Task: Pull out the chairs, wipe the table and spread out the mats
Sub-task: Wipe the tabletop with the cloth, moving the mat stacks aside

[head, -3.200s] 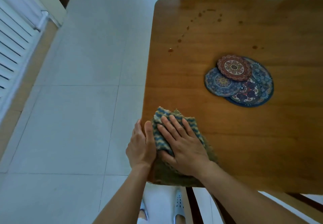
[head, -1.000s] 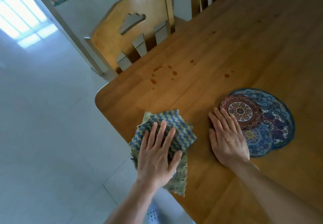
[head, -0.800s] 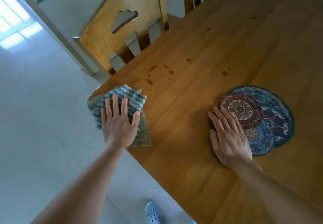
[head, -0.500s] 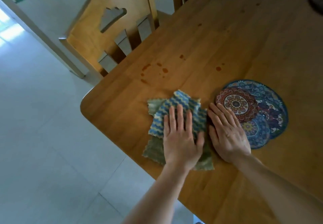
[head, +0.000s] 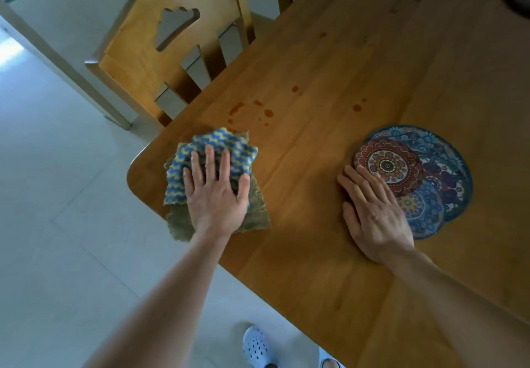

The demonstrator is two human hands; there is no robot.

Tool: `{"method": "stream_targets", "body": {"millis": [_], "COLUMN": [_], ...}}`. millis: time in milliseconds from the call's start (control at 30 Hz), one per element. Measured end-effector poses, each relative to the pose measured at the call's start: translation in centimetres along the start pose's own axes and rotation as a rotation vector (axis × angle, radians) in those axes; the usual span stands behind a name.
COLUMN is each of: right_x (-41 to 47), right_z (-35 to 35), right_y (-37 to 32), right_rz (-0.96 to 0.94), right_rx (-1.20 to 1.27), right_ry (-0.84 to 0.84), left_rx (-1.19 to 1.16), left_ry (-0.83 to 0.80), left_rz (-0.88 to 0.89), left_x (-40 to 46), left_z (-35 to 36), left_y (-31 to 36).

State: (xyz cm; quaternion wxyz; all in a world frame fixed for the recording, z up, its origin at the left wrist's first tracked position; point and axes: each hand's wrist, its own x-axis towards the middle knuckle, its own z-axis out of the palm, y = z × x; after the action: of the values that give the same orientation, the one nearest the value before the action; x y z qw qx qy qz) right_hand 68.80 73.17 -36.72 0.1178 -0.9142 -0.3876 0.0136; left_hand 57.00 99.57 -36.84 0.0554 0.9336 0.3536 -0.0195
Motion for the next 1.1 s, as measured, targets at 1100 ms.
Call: {"method": "stream_targets", "body": {"millis": [1100], "right_x": [0.2], "right_z": [-0.2], "right_y": [0.5], "right_rz": [-0.041], "right_rx": [0.015], "right_ry": [-0.027], "left_rx": [-0.225], "left_ry": [0.011], "left_rz": [0.28], "left_x": [11.7], "left_z": [-0.3], "left_y": [10.0]}}
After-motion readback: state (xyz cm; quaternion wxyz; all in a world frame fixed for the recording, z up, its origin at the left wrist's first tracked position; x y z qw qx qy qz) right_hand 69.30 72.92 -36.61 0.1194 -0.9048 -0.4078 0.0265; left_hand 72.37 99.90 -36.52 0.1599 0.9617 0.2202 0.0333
